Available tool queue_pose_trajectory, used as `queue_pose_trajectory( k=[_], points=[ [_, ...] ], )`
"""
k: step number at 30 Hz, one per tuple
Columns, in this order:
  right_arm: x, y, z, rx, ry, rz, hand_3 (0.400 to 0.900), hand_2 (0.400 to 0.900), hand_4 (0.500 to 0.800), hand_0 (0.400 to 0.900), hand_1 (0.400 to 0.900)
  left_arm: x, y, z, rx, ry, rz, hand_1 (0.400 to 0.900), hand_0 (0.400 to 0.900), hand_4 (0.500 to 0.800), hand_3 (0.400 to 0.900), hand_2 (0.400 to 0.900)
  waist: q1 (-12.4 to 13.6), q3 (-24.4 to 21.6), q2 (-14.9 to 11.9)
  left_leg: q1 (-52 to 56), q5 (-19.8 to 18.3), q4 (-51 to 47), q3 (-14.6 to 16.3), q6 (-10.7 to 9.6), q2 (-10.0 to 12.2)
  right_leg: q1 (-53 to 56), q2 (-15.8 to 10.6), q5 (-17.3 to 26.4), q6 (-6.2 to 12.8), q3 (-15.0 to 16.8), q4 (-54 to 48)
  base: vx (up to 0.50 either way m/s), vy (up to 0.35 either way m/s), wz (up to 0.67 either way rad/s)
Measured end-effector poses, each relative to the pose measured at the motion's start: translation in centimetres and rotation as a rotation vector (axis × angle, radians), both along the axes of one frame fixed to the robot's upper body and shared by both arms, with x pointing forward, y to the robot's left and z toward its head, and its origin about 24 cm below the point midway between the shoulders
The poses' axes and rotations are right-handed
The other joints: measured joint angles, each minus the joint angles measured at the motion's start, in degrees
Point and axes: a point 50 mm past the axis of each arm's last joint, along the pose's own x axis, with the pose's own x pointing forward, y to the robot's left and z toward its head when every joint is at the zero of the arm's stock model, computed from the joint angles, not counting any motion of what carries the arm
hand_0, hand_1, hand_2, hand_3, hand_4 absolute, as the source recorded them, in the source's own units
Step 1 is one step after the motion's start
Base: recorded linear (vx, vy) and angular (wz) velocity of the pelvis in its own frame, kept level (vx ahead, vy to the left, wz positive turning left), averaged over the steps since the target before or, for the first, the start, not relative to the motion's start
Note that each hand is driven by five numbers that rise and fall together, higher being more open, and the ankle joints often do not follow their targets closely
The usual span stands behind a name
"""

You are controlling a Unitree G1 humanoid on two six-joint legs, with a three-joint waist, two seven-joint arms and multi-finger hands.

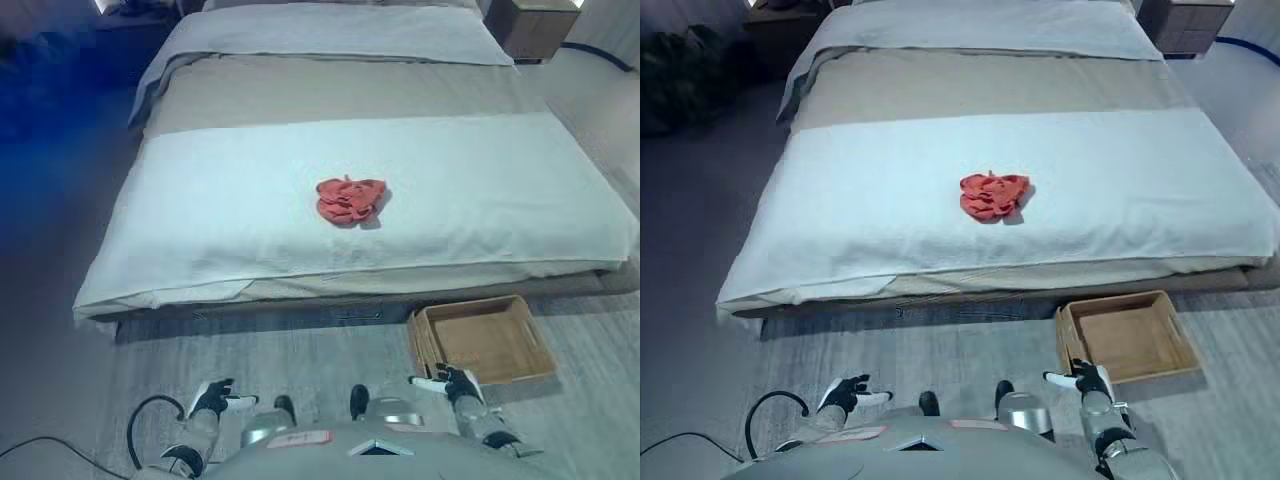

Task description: Put the clothes on the bed into the basket.

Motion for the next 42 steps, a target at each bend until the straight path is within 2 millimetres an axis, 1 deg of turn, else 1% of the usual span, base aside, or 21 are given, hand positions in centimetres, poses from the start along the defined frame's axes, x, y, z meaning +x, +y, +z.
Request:
queue_pose_trajectory(
  k=[10,20,29,34,36,37,38,39,40,41,42],
  points=[
    [-0.1,0.0,0.0,0.000,0.002,0.000,0.900,0.900,0.800,0.900,0.900,0.1,-0.7,0.0,-0.027,-0.028,0.001,0.900,0.900,0.800,0.900,0.900,0.05,0.34,0.34,-0.03,0.00,-0.01,-0.06,0.00,-0.02,0.02,-0.02,0.00,0.00,-0.04,0.00,0.01,0.015,0.03],
    [-0.4,0.0,-0.1,-0.001,0.011,-0.002,0.900,0.900,0.800,0.900,0.900,-0.2,-0.7,0.0,-0.028,-0.020,0.004,0.900,0.900,0.800,0.900,0.900,0.07,1.28,0.24,-0.02,0.00,-0.01,-0.10,0.00,-0.02,0.04,-0.04,-0.03,-0.01,-0.07,0.00,0.02,0.023,-0.02],
    [-0.4,-0.1,-0.1,-0.002,0.017,-0.004,0.900,0.900,0.800,0.900,0.900,0.3,-0.8,0.1,-0.033,-0.043,-0.001,0.900,0.900,0.800,0.900,0.900,0.34,1.74,-0.04,-1.02,0.00,-0.01,0.29,0.01,-0.33,-1.47,-0.29,-0.01,0.02,0.43,0.09,0.03,0.085,-0.11],
    [-0.2,-0.1,0.0,-0.004,0.014,-0.004,0.900,0.900,0.800,0.900,0.900,1.3,-0.9,0.5,-0.037,-0.083,-0.010,0.900,0.900,0.800,0.900,0.900,0.47,2.07,-0.35,-1.25,-0.12,-0.01,0.66,0.24,-1.24,-2.43,-0.76,0.05,0.10,1.08,0.70,0.07,0.183,-0.13],
    [0.4,-0.2,0.1,-0.007,0.001,-0.001,0.900,0.900,0.800,0.900,0.900,1.7,-0.9,0.6,-0.038,-0.098,-0.014,0.900,0.900,0.800,0.900,0.900,0.56,2.49,-0.33,-1.29,-0.38,-0.02,1.43,0.66,-1.36,-3.68,-1.18,-0.31,0.64,1.79,2.70,0.06,0.212,0.03],
    [0.4,-0.3,0.2,-0.010,0.001,-0.002,0.900,0.900,0.800,0.900,0.900,2.1,-0.9,0.7,-0.038,-0.108,-0.016,0.900,0.900,0.800,0.900,0.900,0.37,2.92,-0.28,-1.32,-0.66,-0.02,1.38,1.03,-1.82,-4.55,-1.53,-0.44,1.00,1.86,4.78,0.03,0.233,0.11],
    [1.0,-0.7,0.4,-0.019,-0.013,0.000,0.900,0.900,0.800,0.900,0.900,2.7,-1.0,0.8,-0.041,-0.120,-0.022,0.900,0.900,0.800,0.900,0.900,0.29,4.09,0.31,-1.28,-0.88,-0.03,0.70,1.93,-1.47,-6.52,-1.65,-0.65,1.59,2.31,9.28,0.02,0.233,0.19],
    [1.5,-1.0,0.6,-0.028,-0.026,-0.007,0.900,0.900,0.800,0.900,0.900,3.3,-1.1,0.9,-0.041,-0.133,-0.032,0.900,0.900,0.800,0.900,0.900,-0.05,5.38,0.95,-1.11,-0.89,0.00,-0.11,2.66,-1.71,-9.46,-1.61,-0.77,2.03,3.28,15.24,0.05,0.207,0.21],
    [1.4,-1.3,0.6,-0.034,-0.023,-0.014,0.900,0.900,0.800,0.900,0.900,4.0,-1.0,1.1,-0.037,-0.148,-0.040,0.900,0.900,0.800,0.900,0.900,-0.21,5.90,1.31,-1.31,-0.98,0.01,-0.50,3.11,-2.38,-12.33,-1.91,-0.63,2.38,4.21,20.83,0.09,0.170,0.20],
    [1.8,-1.5,0.8,-0.039,-0.034,-0.016,0.900,0.900,0.800,0.900,0.900,4.5,-0.9,1.3,-0.033,-0.166,-0.044,0.900,0.900,0.800,0.900,0.900,-0.13,6.62,1.59,-1.42,-1.31,0.02,-1.46,3.78,-2.25,-15.53,-2.25,-0.98,2.62,5.57,26.53,0.16,0.129,0.22],
    [1.6,-1.5,0.7,-0.039,-0.028,-0.025,0.900,0.900,0.800,0.900,0.900,4.8,-0.7,1.5,-0.029,-0.177,-0.048,0.900,0.900,0.800,0.900,0.900,-0.45,7.04,1.54,-1.42,-1.34,0.02,-1.91,3.94,-2.53,-16.79,-2.55,-1.05,2.62,6.74,29.05,0.20,0.087,0.21]
  ],
)
